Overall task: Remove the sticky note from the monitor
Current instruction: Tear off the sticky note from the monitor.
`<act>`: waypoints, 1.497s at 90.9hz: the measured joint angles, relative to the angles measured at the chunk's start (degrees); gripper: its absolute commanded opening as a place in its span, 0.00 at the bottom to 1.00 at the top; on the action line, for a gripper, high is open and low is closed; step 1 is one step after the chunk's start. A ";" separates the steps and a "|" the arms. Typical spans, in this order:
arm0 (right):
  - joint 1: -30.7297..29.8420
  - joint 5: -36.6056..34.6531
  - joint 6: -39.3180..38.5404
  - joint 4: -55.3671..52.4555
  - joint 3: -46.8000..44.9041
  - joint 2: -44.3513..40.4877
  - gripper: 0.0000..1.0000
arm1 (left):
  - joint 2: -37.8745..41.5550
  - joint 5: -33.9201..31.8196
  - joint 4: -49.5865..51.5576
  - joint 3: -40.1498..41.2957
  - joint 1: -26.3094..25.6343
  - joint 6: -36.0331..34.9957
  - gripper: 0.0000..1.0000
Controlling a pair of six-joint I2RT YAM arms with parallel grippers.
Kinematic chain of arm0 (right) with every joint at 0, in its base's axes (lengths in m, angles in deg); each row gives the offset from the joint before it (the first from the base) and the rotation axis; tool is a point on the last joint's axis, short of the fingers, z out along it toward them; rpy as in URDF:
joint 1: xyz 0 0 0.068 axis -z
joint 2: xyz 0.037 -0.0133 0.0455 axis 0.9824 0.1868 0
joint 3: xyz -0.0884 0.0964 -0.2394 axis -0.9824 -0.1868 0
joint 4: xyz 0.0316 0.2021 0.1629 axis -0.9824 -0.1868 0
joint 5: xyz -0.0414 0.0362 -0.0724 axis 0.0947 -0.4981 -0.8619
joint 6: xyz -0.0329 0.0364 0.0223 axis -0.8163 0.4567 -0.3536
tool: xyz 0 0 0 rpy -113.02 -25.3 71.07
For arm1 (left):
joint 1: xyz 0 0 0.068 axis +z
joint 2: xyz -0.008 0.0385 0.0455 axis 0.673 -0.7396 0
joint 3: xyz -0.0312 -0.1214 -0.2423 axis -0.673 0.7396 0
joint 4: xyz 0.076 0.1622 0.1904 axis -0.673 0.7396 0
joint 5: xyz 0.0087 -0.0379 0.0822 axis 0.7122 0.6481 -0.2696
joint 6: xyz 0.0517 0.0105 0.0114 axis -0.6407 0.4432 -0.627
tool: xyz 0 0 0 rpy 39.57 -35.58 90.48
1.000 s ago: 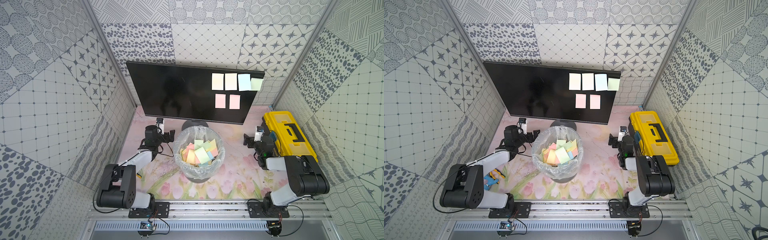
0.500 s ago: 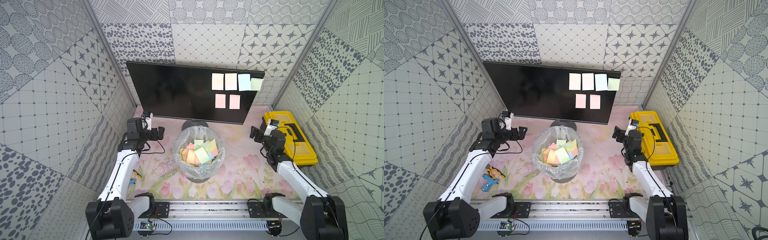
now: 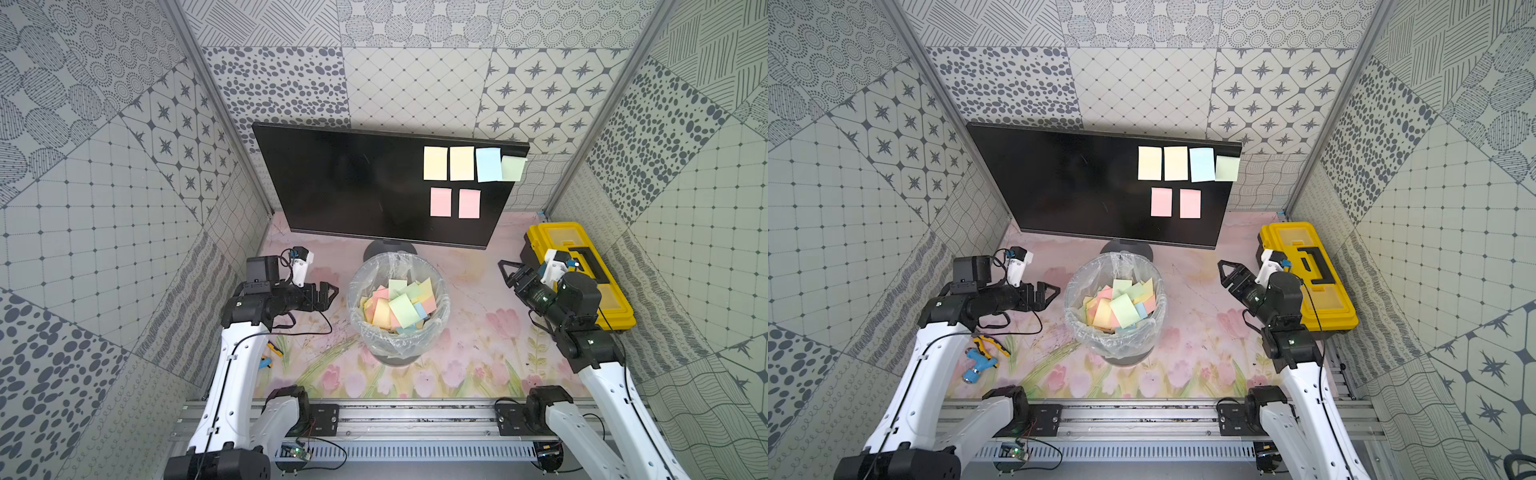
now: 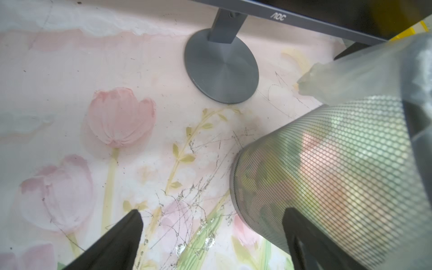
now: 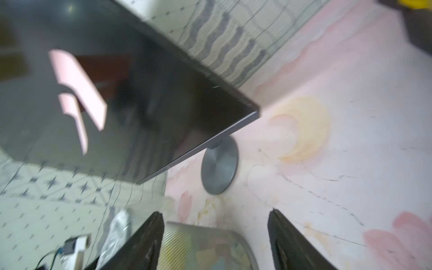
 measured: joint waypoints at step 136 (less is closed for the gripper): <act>-6.54 2.10 -7.08 1.77 22.88 24.37 0.54 | -10.78 9.97 17.22 -19.76 -14.47 0.50 0.70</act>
